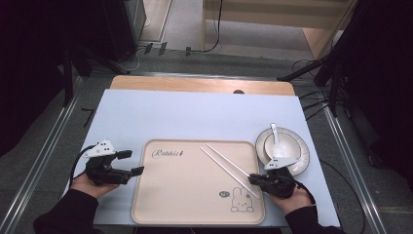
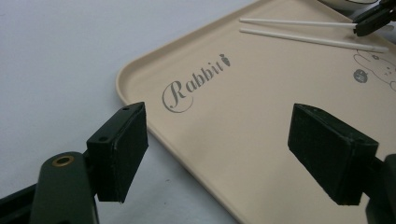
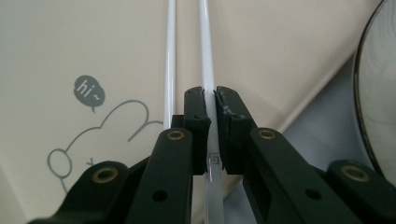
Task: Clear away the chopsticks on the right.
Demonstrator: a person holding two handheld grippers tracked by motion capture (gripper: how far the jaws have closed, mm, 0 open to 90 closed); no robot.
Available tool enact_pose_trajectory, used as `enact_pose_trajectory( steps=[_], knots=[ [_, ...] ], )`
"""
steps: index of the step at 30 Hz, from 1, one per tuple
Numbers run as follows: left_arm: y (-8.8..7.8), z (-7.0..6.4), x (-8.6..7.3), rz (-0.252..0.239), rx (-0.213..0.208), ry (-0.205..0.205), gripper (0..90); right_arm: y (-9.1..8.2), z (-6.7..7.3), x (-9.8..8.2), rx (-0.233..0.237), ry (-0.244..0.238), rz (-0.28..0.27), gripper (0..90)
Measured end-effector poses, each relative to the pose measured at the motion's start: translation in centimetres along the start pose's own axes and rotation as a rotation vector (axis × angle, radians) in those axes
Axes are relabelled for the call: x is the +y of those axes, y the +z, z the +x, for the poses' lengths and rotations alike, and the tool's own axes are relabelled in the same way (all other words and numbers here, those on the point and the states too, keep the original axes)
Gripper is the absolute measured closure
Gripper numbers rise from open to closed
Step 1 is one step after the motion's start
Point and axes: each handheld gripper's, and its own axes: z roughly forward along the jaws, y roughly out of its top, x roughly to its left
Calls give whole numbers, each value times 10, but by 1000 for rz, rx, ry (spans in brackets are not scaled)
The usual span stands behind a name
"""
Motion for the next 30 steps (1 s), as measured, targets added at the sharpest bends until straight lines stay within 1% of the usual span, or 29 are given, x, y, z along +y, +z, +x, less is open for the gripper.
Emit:
enact_pose_trajectory(
  steps=[1,3,5,7,9,10,11,12,14,16,17,18,19,21,22,26,27,30],
  knots=[
    [0,0,0,-1,-2,-1,205,2,1,0,-7,-7,3,840],
    [0,0,0,-6,-2,0,205,8,3,-1,-4,-6,23,838],
    [-1,0,0,-4,0,-1,205,9,5,-1,-3,-18,17,837],
    [-1,0,0,-6,-3,-3,205,9,5,-1,-6,-18,15,825],
    [-1,0,0,-8,-4,-4,205,8,5,0,-5,-10,18,709],
    [-1,0,0,-8,-5,-5,205,7,4,1,-3,-20,17,689],
    [-1,0,0,-10,-7,-8,205,4,5,2,-4,-24,6,689],
    [0,0,0,-11,-7,-9,205,-1,5,4,-5,-29,-17,673],
    [0,0,0,-8,-7,-5,205,-6,7,10,-20,-23,-42,590],
    [0,0,0,-7,-5,-9,204,-9,11,18,-14,-20,-80,532],
    [0,0,0,-12,-6,-10,204,-10,14,23,-21,-30,-97,495],
    [-1,0,0,-12,-5,-10,204,-8,18,29,-16,-42,-115,481],
    [-1,0,0,-13,-4,-10,204,-7,20,33,-15,-50,-123,477],
    [-1,0,0,-10,-4,-7,205,1,26,43,-4,-48,-128,468],
    [-1,0,0,-9,-5,-6,204,4,28,46,-4,-58,-134,469],
    [-1,0,0,-9,-4,-8,205,21,38,62,10,-76,-126,471],
    [-1,0,0,-9,-4,-7,204,26,40,66,9,-87,-128,473],
    [-1,1,-1,-10,-6,-6,205,42,44,76,20,-80,-135,480]
  ],
)
